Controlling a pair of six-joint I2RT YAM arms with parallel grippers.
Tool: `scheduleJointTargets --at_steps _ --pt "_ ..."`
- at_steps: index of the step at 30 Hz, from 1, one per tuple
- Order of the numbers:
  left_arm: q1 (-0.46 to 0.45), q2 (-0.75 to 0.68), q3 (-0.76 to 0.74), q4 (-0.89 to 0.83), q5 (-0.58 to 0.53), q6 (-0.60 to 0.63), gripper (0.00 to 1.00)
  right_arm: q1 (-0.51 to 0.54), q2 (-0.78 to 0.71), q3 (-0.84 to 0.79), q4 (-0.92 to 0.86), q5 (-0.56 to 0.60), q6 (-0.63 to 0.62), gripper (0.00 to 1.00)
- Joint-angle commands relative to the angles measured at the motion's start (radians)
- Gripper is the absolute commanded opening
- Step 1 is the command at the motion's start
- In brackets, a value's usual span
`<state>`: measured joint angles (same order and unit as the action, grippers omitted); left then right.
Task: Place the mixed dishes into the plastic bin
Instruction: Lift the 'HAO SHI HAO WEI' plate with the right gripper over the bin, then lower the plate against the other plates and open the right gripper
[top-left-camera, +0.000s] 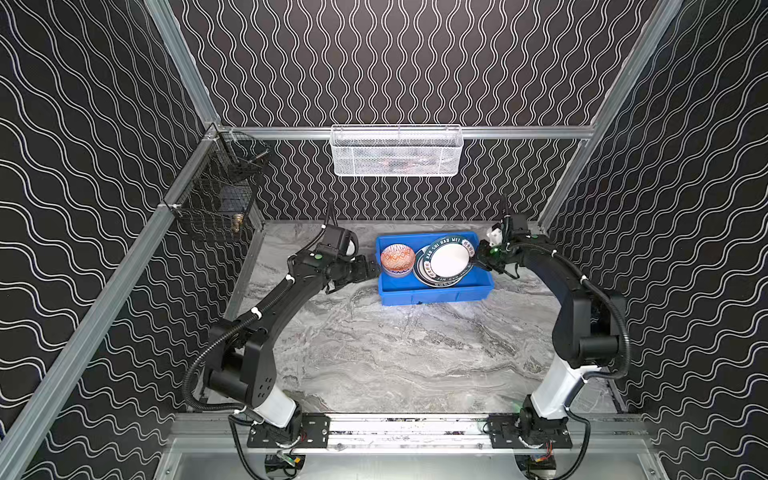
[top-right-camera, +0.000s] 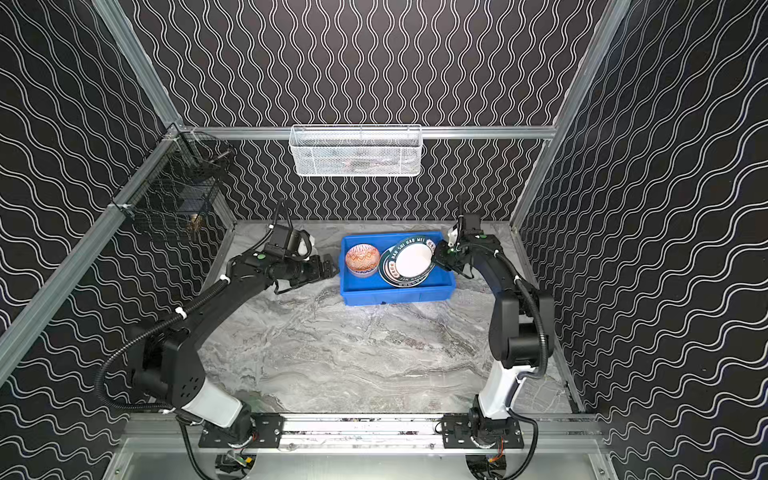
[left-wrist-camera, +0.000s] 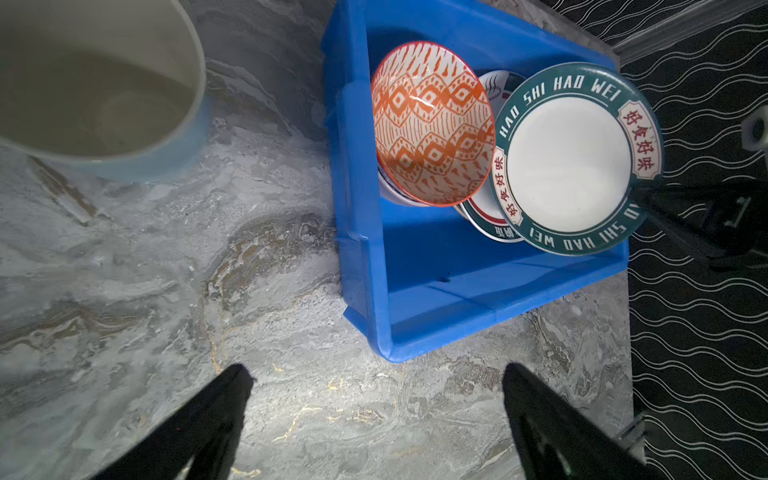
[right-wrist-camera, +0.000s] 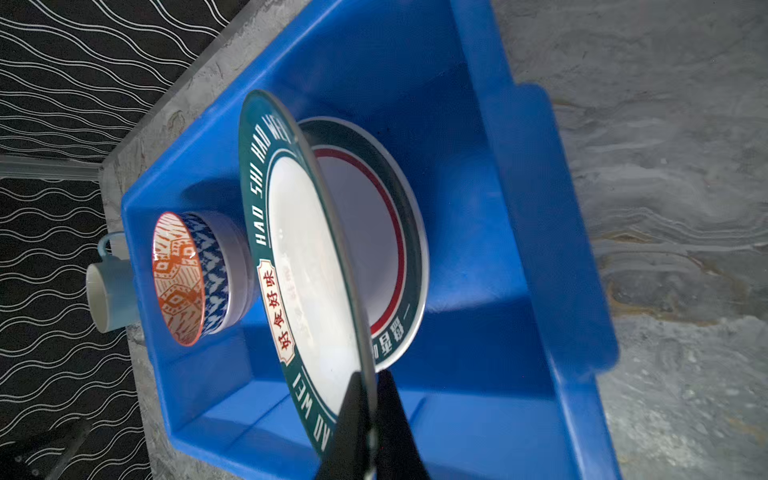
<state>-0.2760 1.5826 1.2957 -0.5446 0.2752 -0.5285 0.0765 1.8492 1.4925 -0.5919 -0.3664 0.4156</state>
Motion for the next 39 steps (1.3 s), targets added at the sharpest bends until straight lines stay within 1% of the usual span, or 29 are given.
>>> scheduleJointTargets --at_steps 1,11,16,18,20,22,26,30,32,33,36,39 --pt "0.000 0.010 -0.005 0.030 0.024 0.015 0.99 -0.001 0.030 0.030 0.039 -0.031 0.012 0.00" --pt "0.000 0.043 -0.004 0.042 0.045 0.018 0.99 0.003 0.124 0.084 0.024 -0.058 0.016 0.00" --pt "0.001 0.055 -0.010 0.049 0.056 0.018 0.99 0.010 0.161 0.111 -0.009 -0.051 0.007 0.02" --pt "0.000 0.057 -0.012 0.051 0.058 0.018 0.99 0.018 0.171 0.121 -0.025 -0.046 -0.003 0.06" --pt "0.000 0.057 -0.015 0.053 0.060 0.018 0.99 0.028 0.187 0.144 -0.052 -0.023 -0.015 0.17" --pt "0.000 0.056 -0.021 0.056 0.063 0.019 0.99 0.039 0.204 0.172 -0.085 0.000 -0.030 0.25" --pt "0.001 0.056 -0.031 0.059 0.073 0.021 0.99 0.066 0.239 0.235 -0.147 0.061 -0.052 0.39" --pt "0.000 0.059 -0.030 0.059 0.082 0.025 0.99 0.088 0.269 0.293 -0.210 0.113 -0.077 0.42" --pt "0.000 0.061 -0.028 0.057 0.087 0.028 0.99 0.100 0.280 0.317 -0.243 0.146 -0.089 0.48" --pt "0.000 0.060 -0.028 0.057 0.088 0.028 0.99 0.107 0.285 0.331 -0.260 0.164 -0.094 0.49" --pt "0.000 0.060 -0.032 0.058 0.094 0.030 0.99 0.129 0.301 0.374 -0.328 0.233 -0.114 0.51" --pt "0.001 0.061 -0.037 0.063 0.100 0.030 0.99 0.140 0.300 0.390 -0.363 0.267 -0.124 0.52"
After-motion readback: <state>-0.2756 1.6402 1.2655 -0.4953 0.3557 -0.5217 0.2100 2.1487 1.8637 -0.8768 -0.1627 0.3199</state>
